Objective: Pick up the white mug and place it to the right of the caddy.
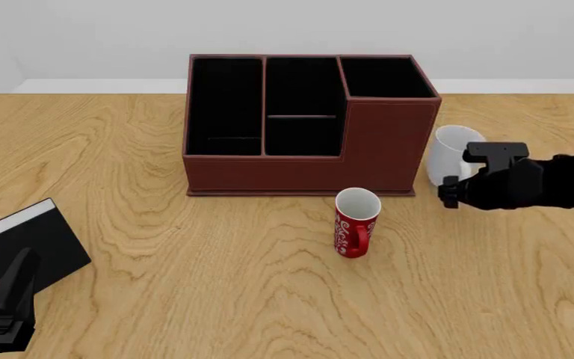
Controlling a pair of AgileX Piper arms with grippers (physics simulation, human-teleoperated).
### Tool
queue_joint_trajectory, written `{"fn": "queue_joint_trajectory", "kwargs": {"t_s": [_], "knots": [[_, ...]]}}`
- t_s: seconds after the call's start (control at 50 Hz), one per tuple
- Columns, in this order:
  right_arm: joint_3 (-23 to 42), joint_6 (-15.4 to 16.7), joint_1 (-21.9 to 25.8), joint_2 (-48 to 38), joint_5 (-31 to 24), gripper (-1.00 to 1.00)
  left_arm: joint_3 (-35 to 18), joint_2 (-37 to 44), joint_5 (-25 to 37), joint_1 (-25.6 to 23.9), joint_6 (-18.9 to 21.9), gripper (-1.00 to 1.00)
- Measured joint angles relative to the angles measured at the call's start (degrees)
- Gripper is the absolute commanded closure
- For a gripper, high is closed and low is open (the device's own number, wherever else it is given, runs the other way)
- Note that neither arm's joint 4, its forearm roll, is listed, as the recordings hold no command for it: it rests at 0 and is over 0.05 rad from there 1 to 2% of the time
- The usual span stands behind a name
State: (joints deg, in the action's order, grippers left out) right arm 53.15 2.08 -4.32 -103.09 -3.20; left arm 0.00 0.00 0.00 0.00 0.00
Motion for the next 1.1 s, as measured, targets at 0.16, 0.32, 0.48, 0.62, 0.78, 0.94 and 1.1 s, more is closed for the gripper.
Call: {"fn": "queue_joint_trajectory", "kwargs": {"t_s": [0.16,0.32,0.48,0.62,0.78,0.94,1.1], "knots": [[-0.8,-0.3,0.4,0.6,0.5,-1.0,0.0,0.0,0.0,0.0,0.0,-1.0],[-1.8,-0.2,0.4,1.3,0.9,-1.0,0.0,0.0,0.0,0.0,0.0,-1.0],[-2.9,0.4,0.0,2.6,1.2,-1.0,0.0,0.0,0.0,0.0,0.0,-1.0],[-3.8,1.0,-0.5,4.5,1.0,-1.0,0.0,0.0,0.0,0.0,0.0,-1.0],[-4.7,1.5,-0.5,6.7,0.5,-1.0,0.0,0.0,0.0,0.0,0.0,-1.0],[-5.4,1.7,-0.2,8.9,-0.1,-1.0,0.0,0.0,0.0,0.0,0.0,-1.0],[-6.0,1.8,0.1,10.5,-0.5,-1.0,0.0,0.0,0.0,0.0,0.0,-1.0]]}}
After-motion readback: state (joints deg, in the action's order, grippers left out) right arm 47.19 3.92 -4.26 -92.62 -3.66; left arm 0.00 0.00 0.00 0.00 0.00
